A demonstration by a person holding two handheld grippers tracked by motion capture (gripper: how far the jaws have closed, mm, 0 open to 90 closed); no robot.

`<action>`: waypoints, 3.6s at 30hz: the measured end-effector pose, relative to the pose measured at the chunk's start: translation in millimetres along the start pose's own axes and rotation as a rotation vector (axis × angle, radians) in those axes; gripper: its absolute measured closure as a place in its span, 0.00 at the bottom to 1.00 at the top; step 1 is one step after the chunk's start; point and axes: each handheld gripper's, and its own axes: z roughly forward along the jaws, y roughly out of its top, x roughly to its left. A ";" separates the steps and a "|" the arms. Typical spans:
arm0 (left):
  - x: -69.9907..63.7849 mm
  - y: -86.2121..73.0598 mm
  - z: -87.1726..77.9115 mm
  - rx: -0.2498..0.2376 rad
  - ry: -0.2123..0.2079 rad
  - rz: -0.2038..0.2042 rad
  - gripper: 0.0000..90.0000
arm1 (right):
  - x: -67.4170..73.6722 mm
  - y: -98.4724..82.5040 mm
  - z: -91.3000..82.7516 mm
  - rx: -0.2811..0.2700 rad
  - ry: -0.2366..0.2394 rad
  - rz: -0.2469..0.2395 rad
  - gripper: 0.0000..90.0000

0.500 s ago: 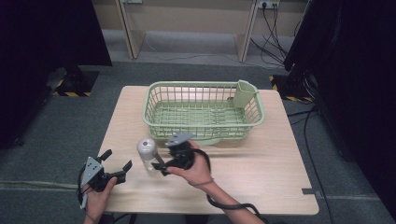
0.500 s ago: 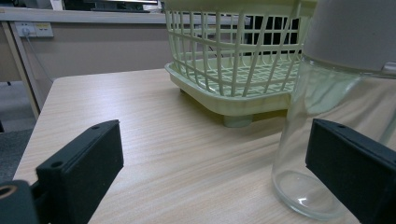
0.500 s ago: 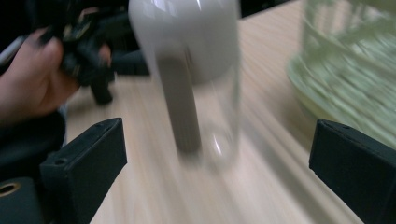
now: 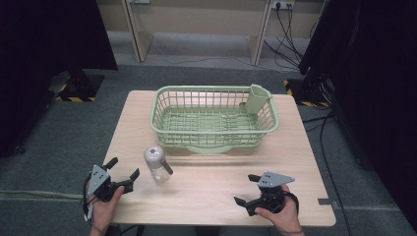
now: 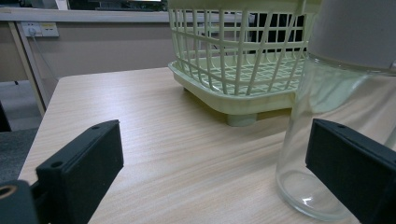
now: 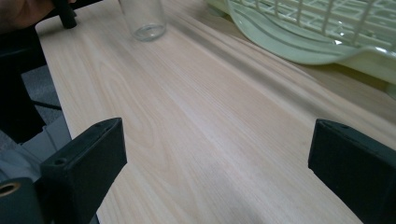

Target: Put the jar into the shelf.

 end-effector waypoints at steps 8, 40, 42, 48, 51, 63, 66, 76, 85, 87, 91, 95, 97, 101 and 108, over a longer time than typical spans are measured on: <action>-0.6 0.0 0.0 0.000 0.000 0.005 0.04 | 0.7 5.7 3.4 -0.034 -0.005 0.009 0.05; -1.2 0.1 0.4 0.002 -0.006 0.008 0.04 | 30.1 93.8 69.0 -0.061 0.115 -0.105 0.05; -1.3 0.1 0.5 0.002 -0.007 0.010 0.04 | 31.6 101.8 73.5 -0.059 0.124 -0.114 0.05; -1.2 0.1 0.4 0.003 -0.010 0.009 0.04 | 34.2 119.7 87.8 -0.052 0.145 -0.132 0.06; -1.2 0.1 0.6 0.003 -0.010 0.009 0.04 | 35.9 126.3 95.4 -0.047 0.159 -0.137 0.06; -0.8 0.1 0.4 0.002 -0.012 0.004 0.04 | 49.9 150.5 131.2 -0.043 0.209 -0.155 0.07; -0.6 0.1 0.5 0.003 -0.013 0.002 0.04 | 53.6 157.2 141.7 -0.044 0.220 -0.156 0.07; -0.6 0.1 0.5 0.003 -0.016 0.003 0.04 | 71.7 174.8 172.6 -0.039 0.255 -0.181 0.11; -0.2 0.2 0.4 0.002 -0.017 0.001 0.04 | 78.2 180.3 195.5 -0.023 0.233 -0.204 0.23; -0.3 0.1 0.5 0.002 -0.017 0.002 0.04 | 78.5 179.7 199.2 -0.019 0.231 -0.202 0.25; -0.3 0.1 0.4 0.002 -0.018 0.002 0.04 | 79.4 177.4 204.0 -0.024 0.231 -0.202 0.31; -0.5 0.1 0.5 0.003 -0.017 0.003 0.04 | 80.9 176.9 204.5 -0.033 0.222 -0.211 0.33; -0.5 0.2 0.5 0.003 -0.018 0.003 0.04 | 82.2 176.9 203.7 -0.038 0.208 -0.216 0.34; -0.4 0.2 0.4 0.003 -0.018 0.003 0.04 | 83.8 177.7 202.5 -0.039 0.188 -0.219 0.34; -0.4 0.2 0.5 0.003 -0.019 0.003 0.04 | 86.3 180.5 194.7 -0.052 0.188 -0.207 0.35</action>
